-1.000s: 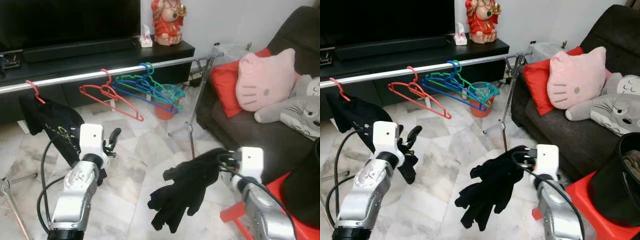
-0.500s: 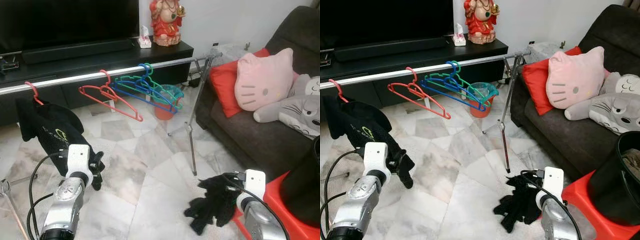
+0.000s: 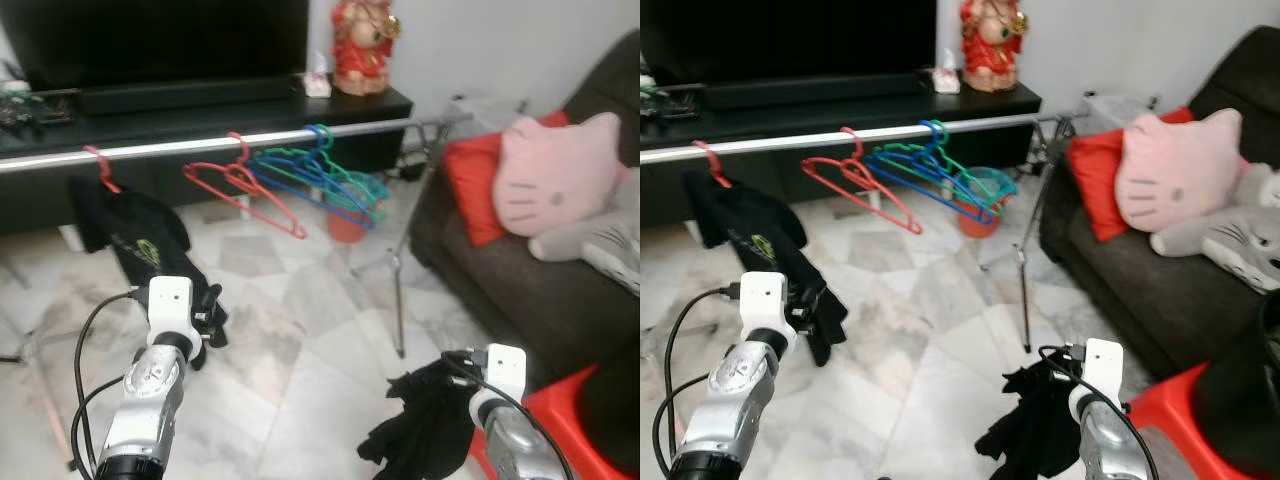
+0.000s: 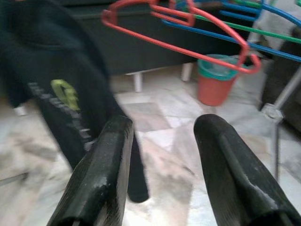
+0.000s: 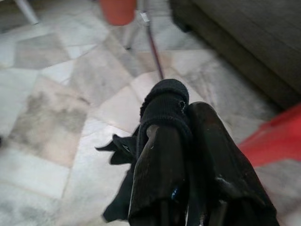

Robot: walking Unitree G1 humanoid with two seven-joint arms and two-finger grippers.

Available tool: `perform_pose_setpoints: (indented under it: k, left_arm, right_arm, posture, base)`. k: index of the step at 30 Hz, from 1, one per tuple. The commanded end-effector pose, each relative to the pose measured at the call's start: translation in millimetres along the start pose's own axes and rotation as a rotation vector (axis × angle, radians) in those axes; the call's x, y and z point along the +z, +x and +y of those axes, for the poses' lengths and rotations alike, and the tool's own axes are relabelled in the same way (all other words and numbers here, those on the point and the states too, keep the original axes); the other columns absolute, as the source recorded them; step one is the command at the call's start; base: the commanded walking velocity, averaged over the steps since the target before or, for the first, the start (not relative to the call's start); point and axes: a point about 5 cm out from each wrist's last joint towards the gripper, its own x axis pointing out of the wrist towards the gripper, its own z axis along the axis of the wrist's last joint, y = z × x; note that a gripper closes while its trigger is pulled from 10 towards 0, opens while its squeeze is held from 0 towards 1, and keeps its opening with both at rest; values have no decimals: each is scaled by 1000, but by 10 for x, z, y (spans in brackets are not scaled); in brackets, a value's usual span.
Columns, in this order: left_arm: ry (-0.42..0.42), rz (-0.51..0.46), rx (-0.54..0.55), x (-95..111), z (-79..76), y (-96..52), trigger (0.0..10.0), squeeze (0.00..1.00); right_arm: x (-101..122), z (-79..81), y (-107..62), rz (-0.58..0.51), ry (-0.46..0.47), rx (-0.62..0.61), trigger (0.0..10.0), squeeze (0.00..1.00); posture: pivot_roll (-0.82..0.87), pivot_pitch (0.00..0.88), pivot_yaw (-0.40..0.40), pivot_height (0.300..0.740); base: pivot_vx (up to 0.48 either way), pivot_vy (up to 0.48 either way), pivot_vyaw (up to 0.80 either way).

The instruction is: Hang hanger

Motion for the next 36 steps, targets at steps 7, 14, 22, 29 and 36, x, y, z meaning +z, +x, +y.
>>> perform_pose_setpoints:
  k: [7,14,22,29,36]
  left_arm:
    - [47,-24,-27,83,-54,12,10000,0]
    - [57,-31,-36,127,-67,27,10000,0]
    - [55,-36,-33,153,-71,35,10000,0]
    - [56,-37,-36,171,-78,30,10000,0]
    - [56,-40,-47,187,-110,24,10000,0]
  right_arm:
    - [-4,-24,31,1,29,11,10000,0]
    - [-37,-27,43,27,18,0,10000,0]
    - [-34,-29,50,20,28,-1,10000,0]
    - [-113,-52,37,50,-7,-14,10000,0]
    - [-187,-85,19,84,10,-11,10000,0]
  posture:
    - [-2,0,-71,740]
    - [4,0,-74,740]
    - [1,0,-74,740]
    - [2,0,-73,740]
    - [8,0,-76,740]
  base:
    - [0,0,71]
    - [0,0,0]
    - [162,0,0]
    - [283,0,433]
    - [288,0,198]
